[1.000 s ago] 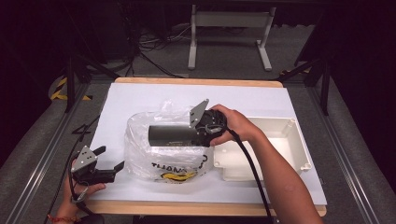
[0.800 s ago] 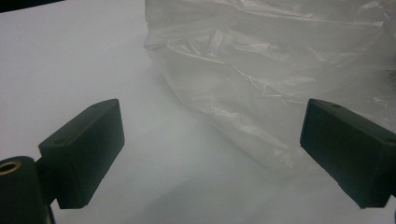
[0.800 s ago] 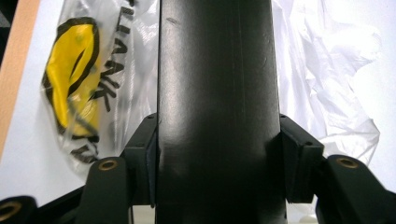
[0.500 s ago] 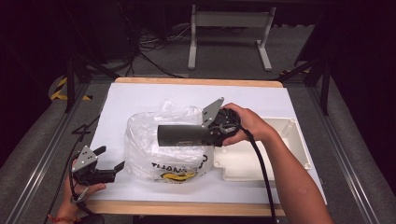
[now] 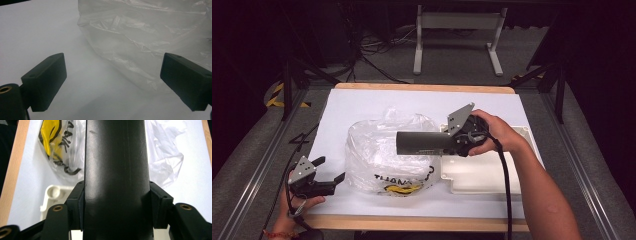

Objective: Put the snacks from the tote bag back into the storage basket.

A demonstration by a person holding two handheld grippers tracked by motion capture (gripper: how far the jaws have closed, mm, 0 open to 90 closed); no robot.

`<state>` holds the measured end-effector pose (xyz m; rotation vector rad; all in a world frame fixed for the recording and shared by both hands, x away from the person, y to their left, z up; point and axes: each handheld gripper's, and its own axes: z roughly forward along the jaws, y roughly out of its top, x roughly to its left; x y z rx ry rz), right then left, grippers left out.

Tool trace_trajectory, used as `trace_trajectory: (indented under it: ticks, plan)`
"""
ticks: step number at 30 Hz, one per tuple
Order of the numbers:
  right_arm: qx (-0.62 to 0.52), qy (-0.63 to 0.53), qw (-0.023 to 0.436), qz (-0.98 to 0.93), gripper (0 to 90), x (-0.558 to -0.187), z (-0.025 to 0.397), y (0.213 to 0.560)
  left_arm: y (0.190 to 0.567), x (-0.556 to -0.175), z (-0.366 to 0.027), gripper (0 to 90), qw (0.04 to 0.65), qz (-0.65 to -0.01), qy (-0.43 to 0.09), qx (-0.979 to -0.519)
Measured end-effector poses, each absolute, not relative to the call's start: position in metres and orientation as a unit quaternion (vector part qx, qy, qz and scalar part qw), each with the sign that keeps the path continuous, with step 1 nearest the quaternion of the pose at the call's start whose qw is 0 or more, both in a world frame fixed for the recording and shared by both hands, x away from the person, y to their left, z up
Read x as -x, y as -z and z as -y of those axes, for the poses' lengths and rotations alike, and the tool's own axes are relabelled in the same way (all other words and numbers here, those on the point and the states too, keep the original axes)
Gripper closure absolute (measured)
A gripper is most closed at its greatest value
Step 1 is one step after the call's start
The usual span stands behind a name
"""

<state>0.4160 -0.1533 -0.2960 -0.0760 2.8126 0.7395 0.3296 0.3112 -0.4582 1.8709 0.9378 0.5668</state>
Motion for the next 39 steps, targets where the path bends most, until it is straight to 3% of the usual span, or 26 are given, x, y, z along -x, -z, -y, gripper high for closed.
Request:
trace_trajectory:
  ticks: [19,39]
  plan:
    - [-0.024,-0.24,0.124,-0.963,42.7,-0.408,0.232,0.295,0.458,-0.33,-0.31,7.5,0.466,-0.386,-0.231,-0.762]
    - [-0.033,-0.206,0.109,-0.972,42.7,-0.405,0.265,0.304,0.458,-0.33,-0.31,7.6,0.465,-0.384,-0.231,-0.764]
